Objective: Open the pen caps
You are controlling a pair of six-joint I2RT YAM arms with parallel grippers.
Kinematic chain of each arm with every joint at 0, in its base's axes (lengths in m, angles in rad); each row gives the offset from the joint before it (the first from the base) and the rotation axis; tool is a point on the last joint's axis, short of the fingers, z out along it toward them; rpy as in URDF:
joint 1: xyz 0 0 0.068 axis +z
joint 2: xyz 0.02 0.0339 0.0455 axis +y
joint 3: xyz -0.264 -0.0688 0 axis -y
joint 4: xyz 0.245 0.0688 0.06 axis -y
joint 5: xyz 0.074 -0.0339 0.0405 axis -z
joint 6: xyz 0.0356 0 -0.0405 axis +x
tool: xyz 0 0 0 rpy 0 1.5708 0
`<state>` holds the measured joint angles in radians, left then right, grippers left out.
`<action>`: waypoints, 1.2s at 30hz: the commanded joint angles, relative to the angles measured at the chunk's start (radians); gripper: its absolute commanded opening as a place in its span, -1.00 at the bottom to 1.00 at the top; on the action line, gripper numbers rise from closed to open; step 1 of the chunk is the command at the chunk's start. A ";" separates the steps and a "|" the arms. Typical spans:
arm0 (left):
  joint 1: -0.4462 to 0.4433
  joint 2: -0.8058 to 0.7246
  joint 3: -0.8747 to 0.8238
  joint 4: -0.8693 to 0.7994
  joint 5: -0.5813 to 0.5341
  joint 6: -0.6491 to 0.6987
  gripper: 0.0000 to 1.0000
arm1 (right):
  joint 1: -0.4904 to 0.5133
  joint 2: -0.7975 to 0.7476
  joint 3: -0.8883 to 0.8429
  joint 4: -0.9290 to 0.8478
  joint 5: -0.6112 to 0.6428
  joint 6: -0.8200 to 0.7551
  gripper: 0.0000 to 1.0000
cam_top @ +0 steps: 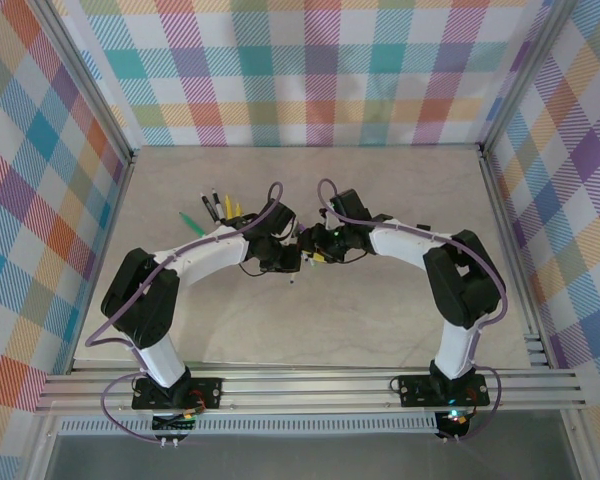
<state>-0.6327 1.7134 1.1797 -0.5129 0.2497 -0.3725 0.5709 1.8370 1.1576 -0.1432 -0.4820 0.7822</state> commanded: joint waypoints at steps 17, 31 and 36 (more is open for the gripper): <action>-0.007 -0.054 -0.027 -0.013 0.035 0.023 -0.68 | 0.027 0.053 0.081 0.030 -0.026 0.048 -1.00; -0.024 0.004 -0.005 0.005 0.014 -0.009 -0.64 | 0.052 0.022 0.041 0.082 -0.046 0.096 -1.00; -0.025 -0.015 -0.021 0.001 -0.006 -0.010 -1.00 | 0.053 0.027 0.045 0.057 -0.026 0.082 -1.00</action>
<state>-0.6533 1.7092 1.1656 -0.5110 0.2607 -0.3714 0.6128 1.8866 1.2057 -0.0906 -0.5159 0.8761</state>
